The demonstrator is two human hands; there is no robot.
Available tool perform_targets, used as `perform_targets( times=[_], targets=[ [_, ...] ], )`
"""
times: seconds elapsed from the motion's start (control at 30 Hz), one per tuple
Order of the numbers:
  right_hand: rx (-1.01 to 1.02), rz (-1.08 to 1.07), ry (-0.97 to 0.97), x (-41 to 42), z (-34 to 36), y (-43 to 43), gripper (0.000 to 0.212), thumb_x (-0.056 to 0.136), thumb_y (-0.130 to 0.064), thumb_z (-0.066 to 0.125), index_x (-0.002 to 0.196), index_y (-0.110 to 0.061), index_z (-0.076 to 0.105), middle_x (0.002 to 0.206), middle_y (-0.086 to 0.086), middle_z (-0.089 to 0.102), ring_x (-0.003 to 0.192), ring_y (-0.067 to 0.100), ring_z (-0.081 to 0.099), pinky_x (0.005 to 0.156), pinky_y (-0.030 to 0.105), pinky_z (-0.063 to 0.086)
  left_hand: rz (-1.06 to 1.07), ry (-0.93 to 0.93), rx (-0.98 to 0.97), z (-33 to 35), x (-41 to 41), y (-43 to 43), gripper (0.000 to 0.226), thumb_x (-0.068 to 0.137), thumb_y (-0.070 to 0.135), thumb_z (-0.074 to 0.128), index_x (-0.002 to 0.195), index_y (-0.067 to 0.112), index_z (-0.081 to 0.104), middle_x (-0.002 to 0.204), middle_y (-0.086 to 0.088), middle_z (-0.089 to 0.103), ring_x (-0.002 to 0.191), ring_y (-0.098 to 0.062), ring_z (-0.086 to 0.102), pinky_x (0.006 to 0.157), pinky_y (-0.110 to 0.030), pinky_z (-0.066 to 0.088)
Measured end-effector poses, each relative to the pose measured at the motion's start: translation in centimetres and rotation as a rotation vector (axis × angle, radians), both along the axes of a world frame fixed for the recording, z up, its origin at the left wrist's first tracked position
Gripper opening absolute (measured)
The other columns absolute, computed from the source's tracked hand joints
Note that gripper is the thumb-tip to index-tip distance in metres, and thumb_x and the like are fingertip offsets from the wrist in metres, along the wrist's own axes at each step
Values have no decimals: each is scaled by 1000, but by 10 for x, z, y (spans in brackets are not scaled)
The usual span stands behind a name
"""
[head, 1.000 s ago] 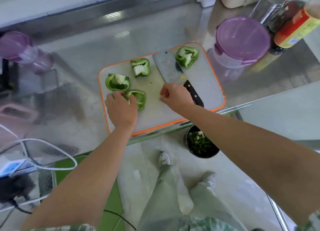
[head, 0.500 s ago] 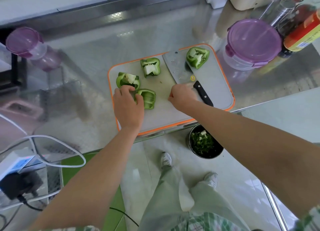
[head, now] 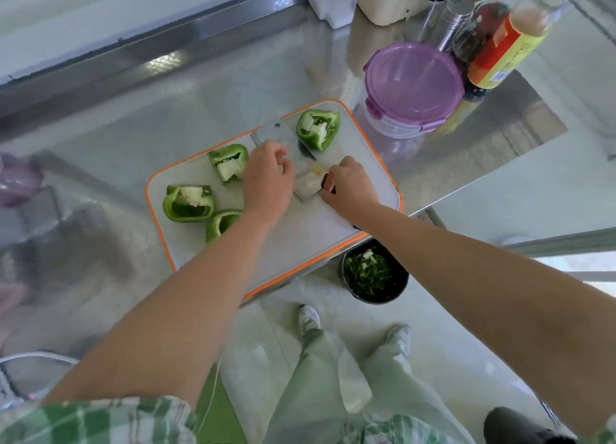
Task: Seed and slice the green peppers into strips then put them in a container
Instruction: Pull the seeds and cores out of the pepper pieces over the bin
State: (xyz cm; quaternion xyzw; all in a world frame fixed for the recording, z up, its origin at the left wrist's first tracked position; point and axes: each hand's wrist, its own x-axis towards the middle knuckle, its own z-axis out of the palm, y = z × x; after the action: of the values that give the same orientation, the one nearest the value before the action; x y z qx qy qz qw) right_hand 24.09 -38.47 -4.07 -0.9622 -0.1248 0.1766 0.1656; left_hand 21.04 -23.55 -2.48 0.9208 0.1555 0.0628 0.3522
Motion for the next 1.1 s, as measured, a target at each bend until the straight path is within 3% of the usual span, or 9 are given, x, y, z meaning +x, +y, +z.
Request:
perform_targets(
  times=[0.17, 0.4, 0.6, 0.67, 0.8, 0.9, 0.97, 1.03, 1.1],
  targets=[
    [-56, 136, 32, 13, 8, -7, 25, 81, -15, 63, 103, -5, 65, 114, 14, 51, 102, 32, 55, 86, 36, 46, -6, 140, 2, -7, 65, -8, 29, 97, 20, 51, 122, 7, 56, 123, -11, 62, 113, -30, 56, 90, -34, 39],
    [-51, 135, 101, 19, 13, -34, 30, 75, -20, 68, 101, -8, 59, 109, 11, 53, 91, 30, 57, 70, 30, 39, -252, 262, 257, -15, 121, -21, 44, 98, 16, 48, 142, 16, 49, 133, -22, 53, 123, -42, 47, 104, -40, 34],
    [105, 72, 216, 16, 11, -53, 64, 73, -22, 76, 125, -9, 41, 114, 9, 55, 101, 27, 54, 75, 30, 41, -268, 260, 246, -9, 120, -22, 40, 91, 11, 51, 128, 20, 64, 128, -20, 58, 116, -37, 54, 99, -36, 39],
    [94, 72, 232, 14, 11, -58, 64, 75, -26, 75, 128, -11, 43, 115, 8, 54, 102, 25, 53, 76, 28, 40, -175, 230, 198, -2, 114, -24, 39, 91, 9, 49, 127, 17, 63, 127, -19, 59, 117, -36, 54, 98, -35, 39],
    [85, 97, 213, 10, 17, -68, 23, 79, -27, 66, 79, -13, 47, 92, 7, 47, 84, 25, 47, 67, 29, 35, 67, 172, 81, 16, 93, -26, 36, 93, 8, 47, 129, 8, 51, 126, -18, 58, 118, -35, 53, 95, -35, 37],
    [151, 55, 204, 3, 20, -78, 32, 82, -25, 61, 67, -18, 34, 78, 3, 43, 77, 25, 44, 58, 30, 31, 159, 132, -95, 23, 67, -29, 31, 92, 8, 47, 123, 6, 45, 118, -16, 59, 105, -36, 60, 88, -38, 49],
    [230, -5, 210, -4, 21, -85, 23, 83, -24, 61, 79, -13, 40, 79, 5, 51, 74, 27, 49, 57, 31, 37, 199, 106, -245, 26, 47, -35, 22, 92, 6, 46, 112, 10, 38, 112, -11, 52, 86, -35, 63, 66, -39, 59],
    [336, -65, 236, -13, 22, -95, 19, 83, -19, 60, 89, -13, 44, 85, 10, 62, 67, 27, 58, 57, 34, 48, 230, 116, -370, 27, 24, -46, 23, 94, 1, 45, 109, 12, 31, 115, -10, 47, 84, -32, 62, 47, -28, 56],
    [405, -87, 229, -24, 22, -108, 16, 82, -16, 58, 92, -11, 48, 83, 14, 66, 63, 28, 62, 56, 37, 55, 260, 144, -472, 27, 0, -62, 26, 95, -1, 45, 111, 11, 29, 119, -13, 46, 89, -36, 63, 42, -24, 53]
  ],
)
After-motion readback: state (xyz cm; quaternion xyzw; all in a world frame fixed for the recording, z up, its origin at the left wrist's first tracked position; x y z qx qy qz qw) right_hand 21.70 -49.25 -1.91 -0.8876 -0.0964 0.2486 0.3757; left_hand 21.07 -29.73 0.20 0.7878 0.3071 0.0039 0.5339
